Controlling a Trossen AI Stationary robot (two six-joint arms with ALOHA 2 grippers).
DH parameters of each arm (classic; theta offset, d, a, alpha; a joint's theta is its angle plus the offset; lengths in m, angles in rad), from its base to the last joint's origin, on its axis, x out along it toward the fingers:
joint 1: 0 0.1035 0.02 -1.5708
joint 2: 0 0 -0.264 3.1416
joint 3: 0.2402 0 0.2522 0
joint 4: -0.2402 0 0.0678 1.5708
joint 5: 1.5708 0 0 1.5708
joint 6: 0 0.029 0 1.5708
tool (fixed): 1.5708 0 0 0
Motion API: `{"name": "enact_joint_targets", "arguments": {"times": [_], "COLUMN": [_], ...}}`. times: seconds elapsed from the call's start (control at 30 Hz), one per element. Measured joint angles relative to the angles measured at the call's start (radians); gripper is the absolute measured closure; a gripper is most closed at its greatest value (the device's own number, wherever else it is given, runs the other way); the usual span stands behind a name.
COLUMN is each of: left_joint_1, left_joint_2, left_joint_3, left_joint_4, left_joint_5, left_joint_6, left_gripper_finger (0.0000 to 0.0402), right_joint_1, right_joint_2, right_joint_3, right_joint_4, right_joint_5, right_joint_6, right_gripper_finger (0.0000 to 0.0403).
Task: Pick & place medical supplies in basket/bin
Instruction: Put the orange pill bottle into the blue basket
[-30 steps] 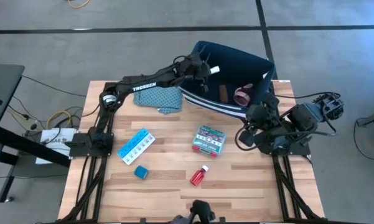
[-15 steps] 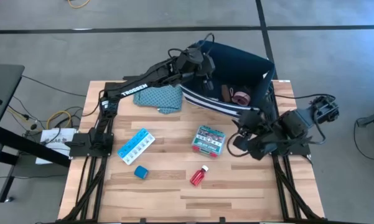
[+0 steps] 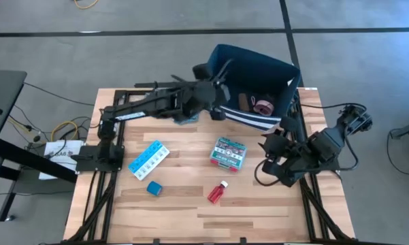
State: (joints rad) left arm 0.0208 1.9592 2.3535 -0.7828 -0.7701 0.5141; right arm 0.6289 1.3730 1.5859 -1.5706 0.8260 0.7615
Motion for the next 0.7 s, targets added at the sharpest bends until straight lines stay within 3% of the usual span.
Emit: {"name": "enact_joint_targets", "arguments": {"times": [0.1,0.23,0.7], "left_joint_1": [-0.040,-0.069,-0.081], "left_joint_2": [-0.009,0.000,0.004], "left_joint_3": [0.001,-0.001,0.000], "left_joint_4": [-0.090,-0.215,-0.218], "left_joint_5": [-0.080,-0.070,-0.052], "left_joint_6": [-0.019,-0.109,-0.222], "left_gripper_finger": [0.0265,0.0265,0.0265], "right_joint_1": [0.004,-0.001,0.006], "right_joint_2": [-0.025,-0.033,-0.033], "right_joint_3": [-0.058,-0.109,-0.154], "right_joint_4": [0.000,0.000,0.005], "right_joint_5": [0.035,0.043,0.008], "right_joint_6": [0.054,0.100,0.162], "right_gripper_finger": [0.0274,0.0274,0.0274]}}
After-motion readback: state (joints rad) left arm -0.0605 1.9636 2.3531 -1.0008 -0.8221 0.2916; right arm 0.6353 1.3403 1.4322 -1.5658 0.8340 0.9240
